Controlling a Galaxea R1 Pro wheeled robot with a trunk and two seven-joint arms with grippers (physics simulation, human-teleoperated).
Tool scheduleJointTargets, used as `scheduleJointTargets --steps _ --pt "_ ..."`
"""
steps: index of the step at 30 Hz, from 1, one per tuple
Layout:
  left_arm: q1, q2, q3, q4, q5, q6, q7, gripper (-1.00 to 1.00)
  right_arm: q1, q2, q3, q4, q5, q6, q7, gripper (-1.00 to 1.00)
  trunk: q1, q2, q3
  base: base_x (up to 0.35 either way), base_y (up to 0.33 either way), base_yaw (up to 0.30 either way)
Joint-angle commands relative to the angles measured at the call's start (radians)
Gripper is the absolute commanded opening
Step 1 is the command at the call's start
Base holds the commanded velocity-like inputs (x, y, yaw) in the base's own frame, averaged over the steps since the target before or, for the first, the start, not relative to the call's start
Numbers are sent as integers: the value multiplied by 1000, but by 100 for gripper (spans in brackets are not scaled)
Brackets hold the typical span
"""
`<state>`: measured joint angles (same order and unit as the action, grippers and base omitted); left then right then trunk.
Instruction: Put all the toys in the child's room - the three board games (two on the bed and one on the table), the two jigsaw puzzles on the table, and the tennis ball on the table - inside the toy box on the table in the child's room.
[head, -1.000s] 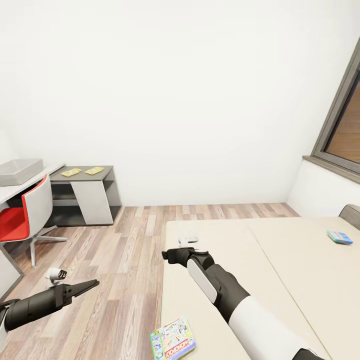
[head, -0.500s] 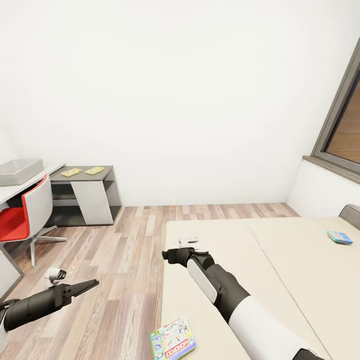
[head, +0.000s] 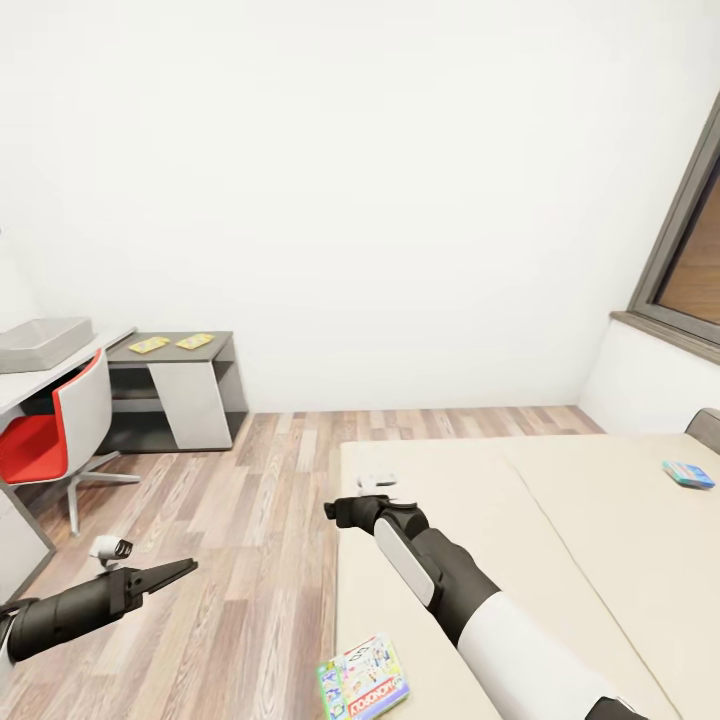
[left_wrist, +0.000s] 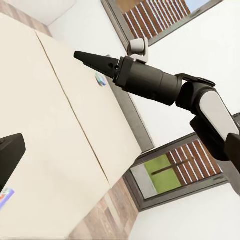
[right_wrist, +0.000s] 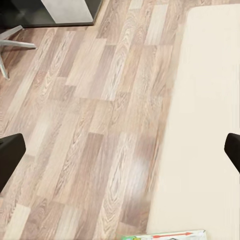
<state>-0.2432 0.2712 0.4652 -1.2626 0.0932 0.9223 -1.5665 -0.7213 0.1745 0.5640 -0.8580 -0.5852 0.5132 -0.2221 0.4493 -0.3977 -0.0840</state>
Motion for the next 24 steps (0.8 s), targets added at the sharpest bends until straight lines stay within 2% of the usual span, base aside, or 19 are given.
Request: scheduleJointTargets --steps 1,24 --pt "-1 0 0 0 0 11 -4 100 -1 0 2 -1 -10 2 -9 100 1 -2 -2 0 179 0" --pt "-1 2 1 0 -1 10 -4 100 -1 0 2 0 -10 -10 -9 100 1 -2 -2 0 181 0"
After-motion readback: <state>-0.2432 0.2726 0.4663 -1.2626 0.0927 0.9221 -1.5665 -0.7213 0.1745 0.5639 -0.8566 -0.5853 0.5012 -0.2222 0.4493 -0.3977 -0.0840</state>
